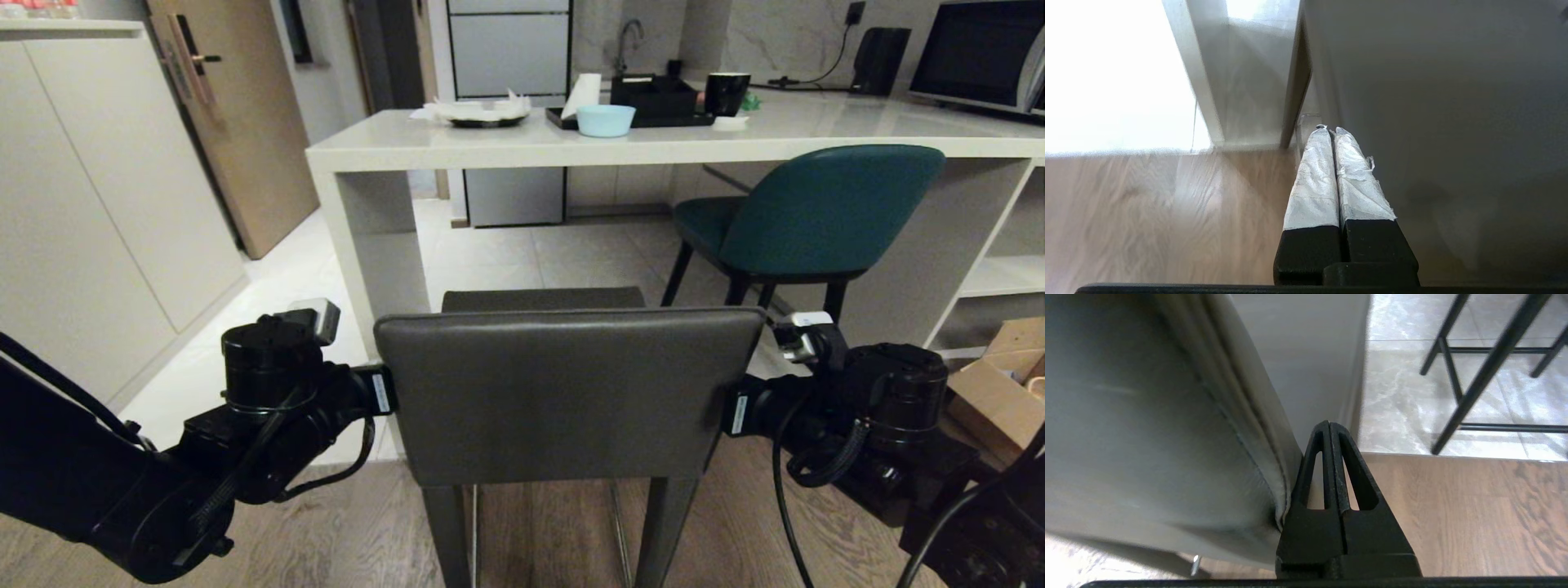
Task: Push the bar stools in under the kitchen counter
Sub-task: Push the gray chair back under the dining table
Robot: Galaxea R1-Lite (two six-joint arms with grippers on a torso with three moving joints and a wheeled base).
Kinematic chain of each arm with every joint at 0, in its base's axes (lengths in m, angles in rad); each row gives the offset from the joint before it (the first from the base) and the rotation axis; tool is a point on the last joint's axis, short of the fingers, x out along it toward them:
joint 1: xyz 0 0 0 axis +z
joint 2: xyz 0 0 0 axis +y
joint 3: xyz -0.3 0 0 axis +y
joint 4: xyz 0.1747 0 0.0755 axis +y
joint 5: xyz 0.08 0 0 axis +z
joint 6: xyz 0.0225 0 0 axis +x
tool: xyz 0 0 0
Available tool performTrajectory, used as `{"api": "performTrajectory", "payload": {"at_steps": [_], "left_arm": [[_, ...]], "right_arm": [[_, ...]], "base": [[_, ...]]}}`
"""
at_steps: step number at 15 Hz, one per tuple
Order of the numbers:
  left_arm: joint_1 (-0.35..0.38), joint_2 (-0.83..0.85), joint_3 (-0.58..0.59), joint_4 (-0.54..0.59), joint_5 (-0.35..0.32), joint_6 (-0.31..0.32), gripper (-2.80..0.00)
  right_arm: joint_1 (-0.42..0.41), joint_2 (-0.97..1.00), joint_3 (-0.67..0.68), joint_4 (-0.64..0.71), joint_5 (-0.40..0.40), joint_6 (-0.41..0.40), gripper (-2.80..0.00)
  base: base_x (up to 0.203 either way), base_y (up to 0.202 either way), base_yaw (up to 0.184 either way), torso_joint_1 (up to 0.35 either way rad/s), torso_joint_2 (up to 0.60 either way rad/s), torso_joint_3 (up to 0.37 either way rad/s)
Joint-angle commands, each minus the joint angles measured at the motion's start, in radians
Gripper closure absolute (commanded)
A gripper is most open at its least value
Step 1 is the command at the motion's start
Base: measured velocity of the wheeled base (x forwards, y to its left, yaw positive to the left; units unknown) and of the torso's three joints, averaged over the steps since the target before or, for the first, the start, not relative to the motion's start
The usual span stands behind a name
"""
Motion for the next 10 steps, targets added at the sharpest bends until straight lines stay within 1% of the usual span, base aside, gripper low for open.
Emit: {"api": "performTrajectory", "payload": {"at_steps": [1,4,7,9,10], "left_arm": [[0.012,0.028,-0.014,-0.008,0.002,-0.001,0.0],[0.016,0.028,-0.021,-0.008,0.001,-0.002,0.0],[0.021,0.044,-0.034,-0.008,0.0,0.003,0.0],[0.003,0.045,-0.046,-0.008,0.004,0.046,0.0],[-0.022,0.034,-0.046,-0.008,0.007,0.055,0.0]], "right_arm": [[-0.001,0.013,-0.008,-0.005,-0.001,0.002,0.0],[-0.001,0.016,-0.039,-0.005,-0.004,0.001,0.0],[-0.001,0.028,-0.031,-0.005,-0.007,0.002,0.0],[-0.003,0.031,-0.028,-0.005,-0.005,0.007,0.0],[-0.005,0.039,-0.029,-0.005,-0.005,0.007,0.0]], "base": [[0.0,0.0,0.0,0.0,0.0,0.0],[0.0,0.0,0.0,0.0,0.0,0.0],[0.0,0.0,0.0,0.0,0.0,0.0],[0.0,0.0,0.0,0.0,0.0,0.0],[0.0,0.0,0.0,0.0,0.0,0.0]]}}
